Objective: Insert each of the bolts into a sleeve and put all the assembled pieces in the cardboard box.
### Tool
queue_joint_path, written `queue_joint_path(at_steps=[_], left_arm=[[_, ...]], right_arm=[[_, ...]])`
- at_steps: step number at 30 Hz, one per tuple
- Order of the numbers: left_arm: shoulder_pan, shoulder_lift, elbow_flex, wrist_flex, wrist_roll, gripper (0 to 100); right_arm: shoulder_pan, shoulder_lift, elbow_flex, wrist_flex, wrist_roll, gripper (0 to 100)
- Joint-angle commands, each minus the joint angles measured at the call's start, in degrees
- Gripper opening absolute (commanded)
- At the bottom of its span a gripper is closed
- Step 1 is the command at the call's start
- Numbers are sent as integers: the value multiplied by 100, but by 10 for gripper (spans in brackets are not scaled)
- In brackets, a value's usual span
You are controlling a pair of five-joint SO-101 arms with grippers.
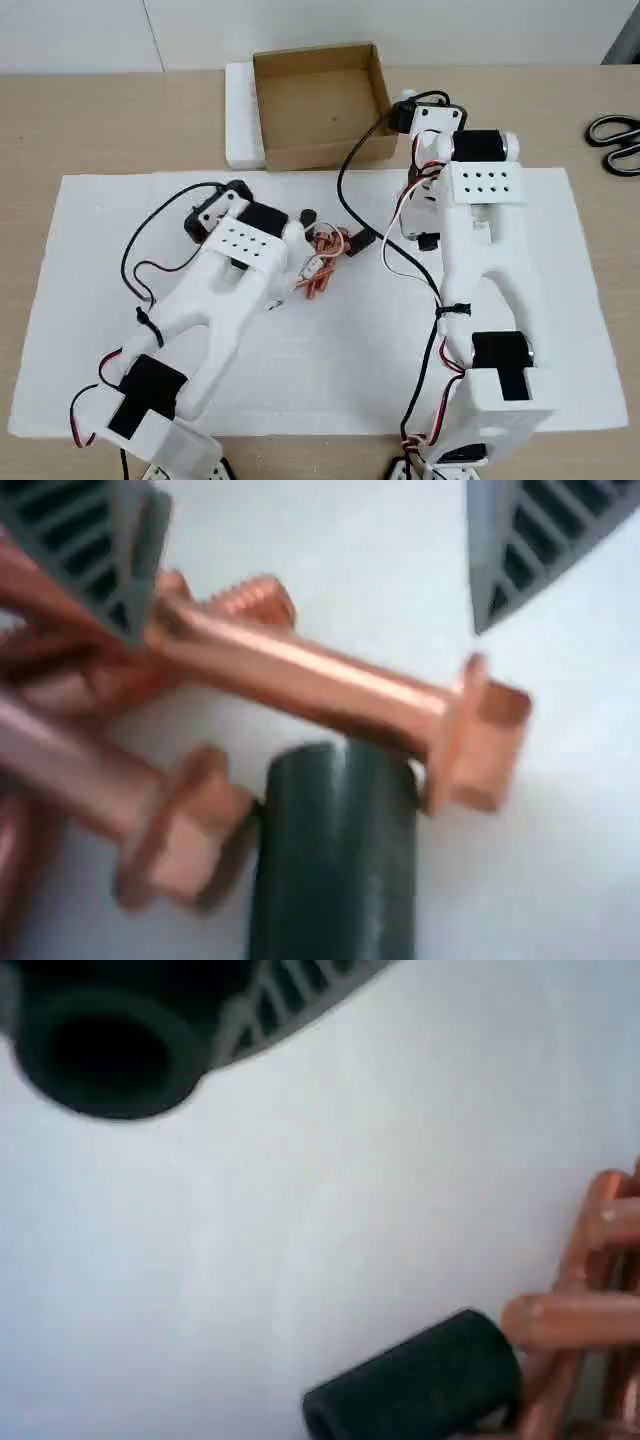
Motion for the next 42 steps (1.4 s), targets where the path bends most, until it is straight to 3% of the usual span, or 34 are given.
queue_joint_path(at_steps=[1, 7, 21, 26, 38, 42], left_arm=[[141, -26, -215, -158, 53, 202], [158, -26, 22, -536, 79, 203], [-53, 536, -4, -607, 360, 224], [-352, 985, -303, -308, 360, 295], [79, 1160, -725, 105, 360, 294], [26, 1196, -1059, 281, 360, 250]], right_arm=[[40, -347, -53, -57, 53, 5], [48, -347, -53, -57, 53, 5], [48, -347, -53, -57, 53, 5], [48, -347, -53, -57, 53, 5], [48, -347, -53, -127, 53, 5], [57, -338, -53, -127, 53, 5]])
